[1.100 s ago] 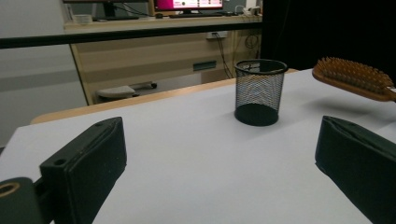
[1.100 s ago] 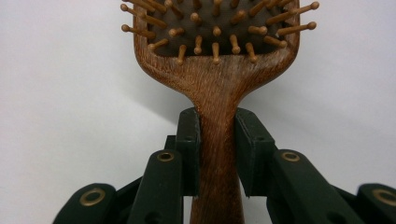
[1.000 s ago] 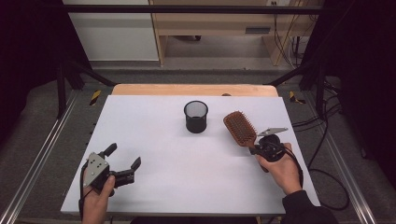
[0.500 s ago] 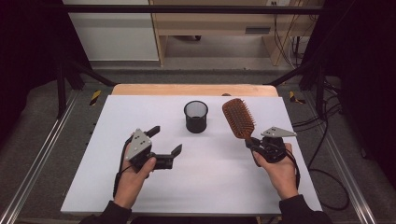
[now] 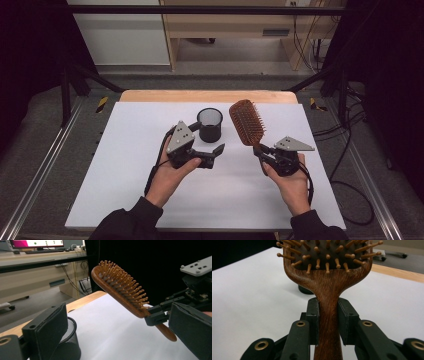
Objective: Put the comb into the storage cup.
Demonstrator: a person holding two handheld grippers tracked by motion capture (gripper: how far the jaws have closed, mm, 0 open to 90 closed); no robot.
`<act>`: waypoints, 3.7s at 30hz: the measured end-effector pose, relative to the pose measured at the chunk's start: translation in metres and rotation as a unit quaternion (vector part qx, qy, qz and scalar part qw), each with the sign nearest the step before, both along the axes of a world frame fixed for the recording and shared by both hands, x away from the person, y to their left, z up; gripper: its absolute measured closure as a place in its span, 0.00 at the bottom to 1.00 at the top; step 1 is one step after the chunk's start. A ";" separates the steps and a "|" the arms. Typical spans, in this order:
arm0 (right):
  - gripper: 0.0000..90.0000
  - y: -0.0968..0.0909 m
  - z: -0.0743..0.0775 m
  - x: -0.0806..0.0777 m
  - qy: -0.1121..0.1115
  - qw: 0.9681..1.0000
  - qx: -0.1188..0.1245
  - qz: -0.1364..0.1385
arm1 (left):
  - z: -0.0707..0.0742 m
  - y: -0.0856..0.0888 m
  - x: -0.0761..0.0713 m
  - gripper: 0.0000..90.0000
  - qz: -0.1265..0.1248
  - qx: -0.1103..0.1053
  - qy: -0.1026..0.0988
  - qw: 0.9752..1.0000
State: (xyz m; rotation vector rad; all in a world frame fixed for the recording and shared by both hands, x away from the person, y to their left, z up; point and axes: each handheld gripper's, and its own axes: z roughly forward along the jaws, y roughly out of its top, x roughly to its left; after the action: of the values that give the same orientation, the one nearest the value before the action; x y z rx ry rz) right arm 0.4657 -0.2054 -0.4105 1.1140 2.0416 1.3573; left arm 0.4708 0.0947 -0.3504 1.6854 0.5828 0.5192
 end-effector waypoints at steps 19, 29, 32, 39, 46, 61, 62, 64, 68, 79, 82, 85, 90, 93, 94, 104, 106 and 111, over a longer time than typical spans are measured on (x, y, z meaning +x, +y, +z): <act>0.81 0.012 0.002 -0.006 -0.021 0.998 0.030 0.055 | 0.019 -0.004 -0.002 0.04 -0.001 0.004 -0.009 1.000; 0.81 0.020 0.007 -0.014 -0.049 0.995 0.035 0.081 | 0.020 -0.009 -0.004 0.04 -0.007 -0.011 0.007 1.000; 0.81 0.024 0.007 -0.014 -0.055 0.994 0.026 0.087 | 0.025 -0.010 0.000 0.04 -0.003 -0.009 0.006 1.000; 0.81 0.031 0.006 -0.017 -0.059 0.993 0.015 0.097 | 0.025 -0.005 0.010 0.06 -0.007 -0.024 0.039 0.999; 0.81 0.035 0.006 -0.019 -0.065 0.992 0.011 0.104 | 0.024 -0.002 0.015 0.07 -0.011 -0.032 0.056 0.998; 0.81 0.044 0.005 -0.022 -0.071 0.990 0.003 0.118 | 0.023 -0.003 0.023 0.26 -0.027 -0.045 0.078 0.996; 0.81 0.045 0.005 -0.022 -0.070 0.990 0.002 0.120 | 0.023 -0.003 0.023 0.28 -0.025 -0.043 0.079 0.996; 0.81 0.047 0.005 -0.023 -0.070 0.990 0.001 0.122 | 0.023 -0.004 0.022 0.29 -0.019 -0.040 0.082 0.996; 0.81 0.048 0.004 -0.022 -0.067 0.990 0.001 0.123 | 0.023 -0.006 0.020 0.31 -0.009 -0.033 0.087 0.996; 0.81 0.054 -0.003 -0.020 -0.050 0.991 -0.017 0.124 | 0.033 -0.026 0.001 0.47 0.005 0.003 0.055 0.998; 0.81 0.054 -0.005 -0.020 -0.046 0.991 -0.020 0.123 | 0.034 -0.031 -0.002 0.50 0.011 0.005 0.056 0.998; 0.81 0.054 -0.005 -0.019 -0.043 0.991 -0.019 0.122 | 0.035 -0.033 -0.004 0.54 0.010 -0.008 0.059 0.998; 0.81 0.053 -0.006 -0.019 -0.040 0.991 -0.018 0.122 | 0.035 -0.036 -0.006 0.55 0.013 -0.009 0.059 0.998; 0.81 0.053 -0.007 -0.018 -0.038 0.991 -0.016 0.125 | 0.034 -0.037 -0.006 0.56 0.014 -0.009 0.060 0.998; 0.81 0.053 -0.007 -0.018 -0.037 0.991 -0.015 0.126 | 0.034 -0.037 -0.007 0.56 0.013 -0.009 0.060 0.998; 0.81 0.053 -0.010 -0.016 -0.025 0.991 -0.004 0.129 | 0.033 -0.040 -0.005 0.56 0.011 -0.007 0.065 0.998; 0.81 0.053 -0.010 -0.016 -0.022 0.991 -0.002 0.130 | 0.033 -0.040 -0.004 0.57 0.010 -0.007 0.068 0.998; 0.81 0.052 -0.011 -0.014 -0.020 0.991 0.004 0.133 | 0.034 -0.041 -0.004 0.57 0.008 -0.004 0.070 0.997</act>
State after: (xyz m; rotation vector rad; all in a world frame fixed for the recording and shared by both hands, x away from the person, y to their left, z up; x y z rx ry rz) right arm 0.4513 -0.1531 -0.4215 0.8323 2.2177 1.5009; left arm 0.4669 0.0535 -0.3159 1.7203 0.7000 0.4123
